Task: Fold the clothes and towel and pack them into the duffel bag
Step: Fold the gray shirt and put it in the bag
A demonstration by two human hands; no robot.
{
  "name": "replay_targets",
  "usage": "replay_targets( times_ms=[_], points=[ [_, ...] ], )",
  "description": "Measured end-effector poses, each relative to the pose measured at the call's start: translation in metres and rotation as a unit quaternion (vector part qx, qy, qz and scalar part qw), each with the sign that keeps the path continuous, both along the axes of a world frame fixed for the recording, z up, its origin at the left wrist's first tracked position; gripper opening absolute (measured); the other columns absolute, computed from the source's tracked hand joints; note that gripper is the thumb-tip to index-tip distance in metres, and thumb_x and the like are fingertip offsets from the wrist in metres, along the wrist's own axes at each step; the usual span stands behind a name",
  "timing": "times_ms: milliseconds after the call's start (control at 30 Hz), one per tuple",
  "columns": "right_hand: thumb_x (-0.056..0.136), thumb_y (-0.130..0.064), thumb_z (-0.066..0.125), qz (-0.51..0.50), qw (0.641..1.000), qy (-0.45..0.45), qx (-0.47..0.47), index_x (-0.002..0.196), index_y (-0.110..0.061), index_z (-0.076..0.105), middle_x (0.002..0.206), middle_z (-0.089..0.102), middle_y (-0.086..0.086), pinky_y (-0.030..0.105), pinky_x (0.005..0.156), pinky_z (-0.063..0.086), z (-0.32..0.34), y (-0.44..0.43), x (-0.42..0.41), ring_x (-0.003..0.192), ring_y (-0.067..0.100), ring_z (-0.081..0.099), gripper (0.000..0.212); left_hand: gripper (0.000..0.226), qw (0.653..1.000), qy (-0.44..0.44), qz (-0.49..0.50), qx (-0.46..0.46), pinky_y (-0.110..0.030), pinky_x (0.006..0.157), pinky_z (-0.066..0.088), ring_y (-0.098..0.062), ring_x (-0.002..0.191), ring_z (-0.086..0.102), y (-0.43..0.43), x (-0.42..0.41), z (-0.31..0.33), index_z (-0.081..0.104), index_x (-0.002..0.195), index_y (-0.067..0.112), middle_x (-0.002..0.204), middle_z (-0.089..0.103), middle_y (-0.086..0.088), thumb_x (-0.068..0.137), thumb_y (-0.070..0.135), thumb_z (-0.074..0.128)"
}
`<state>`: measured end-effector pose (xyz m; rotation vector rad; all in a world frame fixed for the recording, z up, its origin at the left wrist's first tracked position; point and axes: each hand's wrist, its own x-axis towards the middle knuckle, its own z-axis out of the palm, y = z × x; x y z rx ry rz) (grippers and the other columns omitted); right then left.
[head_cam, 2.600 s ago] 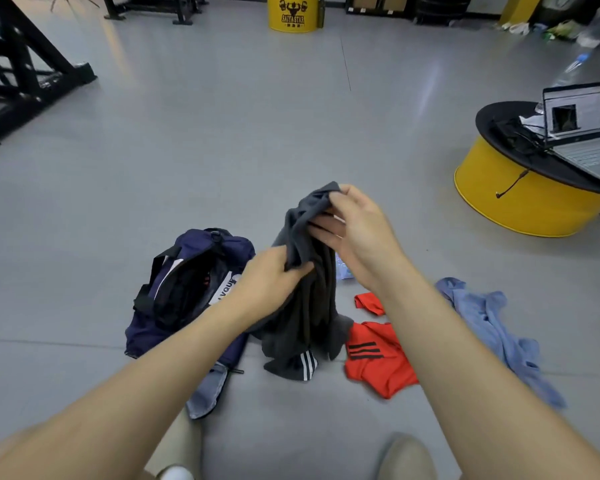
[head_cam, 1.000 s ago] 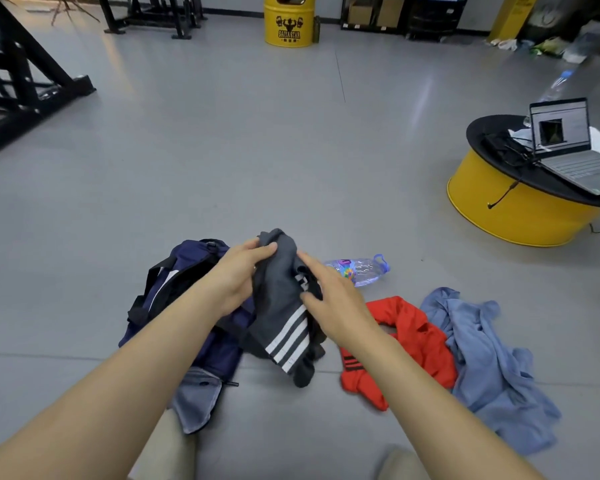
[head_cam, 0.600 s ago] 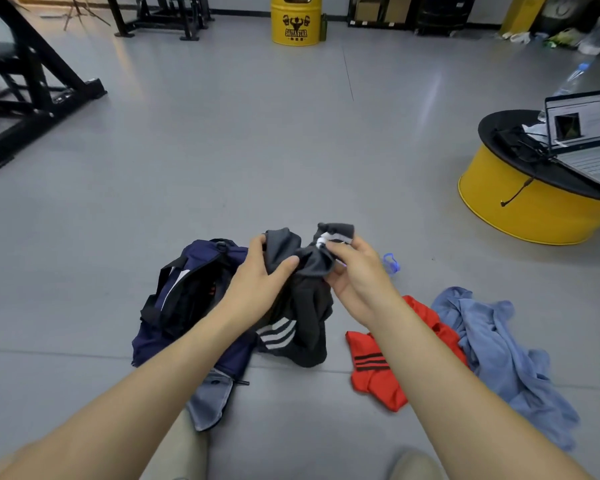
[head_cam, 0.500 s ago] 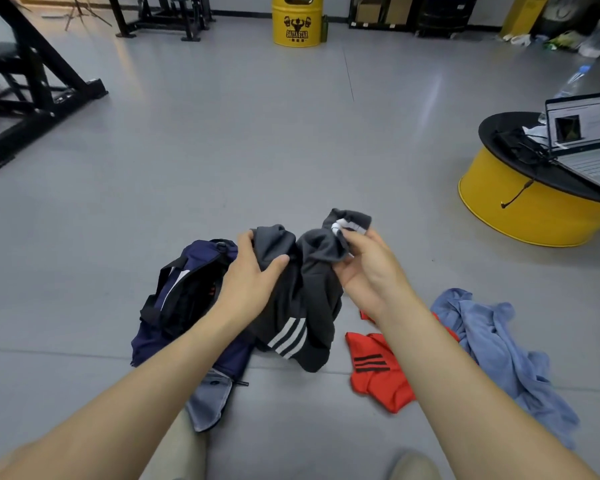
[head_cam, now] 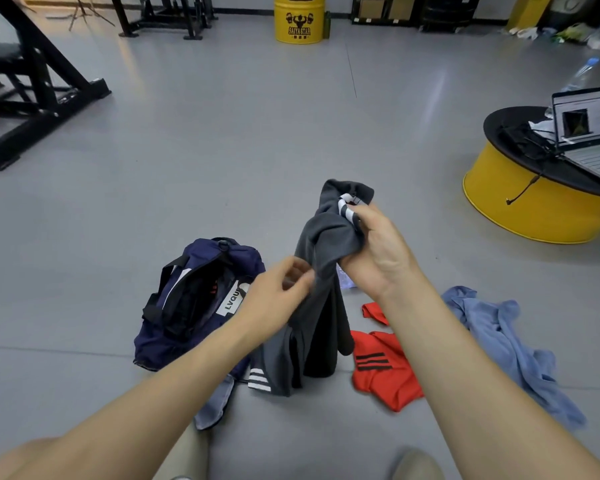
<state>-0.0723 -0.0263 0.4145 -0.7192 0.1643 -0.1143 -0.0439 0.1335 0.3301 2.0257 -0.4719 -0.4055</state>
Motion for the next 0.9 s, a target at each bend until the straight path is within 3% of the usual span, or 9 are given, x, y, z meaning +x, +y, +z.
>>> replay_targets(
  times_ms=[100, 267, 467, 533, 600, 667, 733, 800, 900],
  points=[
    [0.098, -0.002, 0.043, -0.005, 1.000, 0.011, -0.002, 0.096, -0.014, 0.066, 0.087, 0.062, 0.005, 0.029, 0.073, 0.053, 0.000, -0.005, -0.002, 0.082, 0.020, 0.060, 0.026, 0.009, 0.998, -0.044, 0.001, 0.036, -0.026, 0.083, 0.050, 0.007, 0.089, 0.063, -0.003, -0.003, -0.019, 0.063, 0.095, 0.039, 0.093, 0.069, 0.022, 0.088, 0.043, 0.066],
    [0.098, -0.001, 0.041, -0.024, 0.999, 0.022, 0.004, 0.092, -0.015, 0.062, 0.077, 0.066, 0.001, 0.025, 0.068, 0.055, 0.004, -0.020, -0.010, 0.073, 0.017, 0.067, 0.027, 0.012, 0.998, -0.020, 0.000, 0.065, -0.019, 0.061, 0.036, 0.009, 0.058, 0.053, -0.005, 0.002, -0.020, 0.064, 0.085, 0.031, 0.063, 0.059, 0.033, 0.096, 0.027, 0.062],
    [0.097, 0.002, 0.047, -0.088, 0.989, 0.081, -0.086, 0.094, -0.013, 0.064, 0.079, 0.067, 0.001, 0.028, 0.071, 0.057, -0.004, -0.037, -0.009, 0.075, 0.015, 0.066, 0.023, 0.013, 0.998, -0.036, 0.009, 0.046, -0.036, 0.064, 0.044, -0.016, 0.065, 0.051, -0.012, -0.001, -0.022, 0.050, 0.090, 0.029, 0.068, 0.056, 0.009, 0.102, 0.031, 0.044],
    [0.093, 0.006, 0.049, -0.154, 0.946, 0.129, -0.255, 0.096, -0.013, 0.066, 0.081, 0.066, -0.001, 0.033, 0.076, 0.055, -0.022, -0.049, -0.006, 0.078, 0.015, 0.065, 0.025, 0.013, 0.999, -0.033, 0.009, 0.013, -0.045, 0.073, 0.053, -0.026, 0.070, 0.056, -0.013, 0.003, -0.014, 0.050, 0.092, 0.029, 0.067, 0.055, 0.004, 0.101, 0.034, 0.042],
    [0.090, 0.005, 0.049, -0.170, 0.848, 0.164, -0.474, 0.106, -0.015, 0.067, 0.088, 0.067, -0.004, 0.038, 0.086, 0.053, -0.043, -0.058, -0.008, 0.089, 0.019, 0.065, 0.032, 0.014, 0.999, -0.018, 0.007, -0.036, -0.051, 0.080, 0.057, -0.027, 0.070, 0.058, -0.013, 0.008, -0.005, 0.050, 0.091, 0.029, 0.068, 0.056, 0.002, 0.102, 0.032, 0.042],
    [0.087, -0.007, 0.056, -0.087, 0.725, 0.174, -0.661, 0.126, -0.020, 0.062, 0.115, 0.066, -0.003, 0.036, 0.098, 0.048, -0.056, -0.059, -0.014, 0.111, 0.022, 0.062, 0.042, 0.018, 0.996, 0.015, 0.006, -0.091, -0.047, 0.078, 0.059, -0.020, 0.068, 0.061, -0.013, 0.014, 0.004, 0.051, 0.090, 0.025, 0.068, 0.060, 0.003, 0.105, 0.023, 0.042],
    [0.083, -0.025, 0.068, 0.039, 0.624, 0.129, -0.770, 0.146, -0.027, 0.044, 0.147, 0.045, -0.001, 0.031, 0.107, 0.038, -0.065, -0.048, -0.023, 0.132, 0.020, 0.046, 0.067, 0.017, 0.992, 0.032, 0.000, -0.122, -0.042, 0.074, 0.058, -0.020, 0.070, 0.061, -0.014, 0.018, 0.014, 0.051, 0.092, 0.020, 0.072, 0.063, -0.002, 0.106, 0.019, 0.043],
    [0.080, -0.033, 0.074, 0.116, 0.617, 0.055, -0.777, 0.155, -0.033, 0.027, 0.157, 0.033, -0.005, 0.035, 0.115, 0.032, -0.066, -0.027, -0.028, 0.142, 0.014, 0.033, 0.088, 0.014, 0.990, 0.035, -0.012, -0.138, -0.040, 0.074, 0.058, -0.021, 0.073, 0.063, -0.015, 0.019, 0.023, 0.052, 0.096, 0.015, 0.078, 0.065, -0.008, 0.107, 0.016, 0.043],
    [0.083, -0.024, 0.072, 0.087, 0.683, 0.024, -0.724, 0.151, -0.047, 0.023, 0.130, 0.055, -0.019, 0.028, 0.100, 0.043, -0.063, -0.005, -0.026, 0.118, 0.006, 0.052, 0.086, 0.013, 0.988, 0.033, -0.026, -0.147, -0.051, 0.081, 0.059, -0.032, 0.077, 0.068, -0.015, 0.018, 0.033, 0.054, 0.101, 0.007, 0.084, 0.069, -0.017, 0.106, 0.015, 0.045]
  ],
)
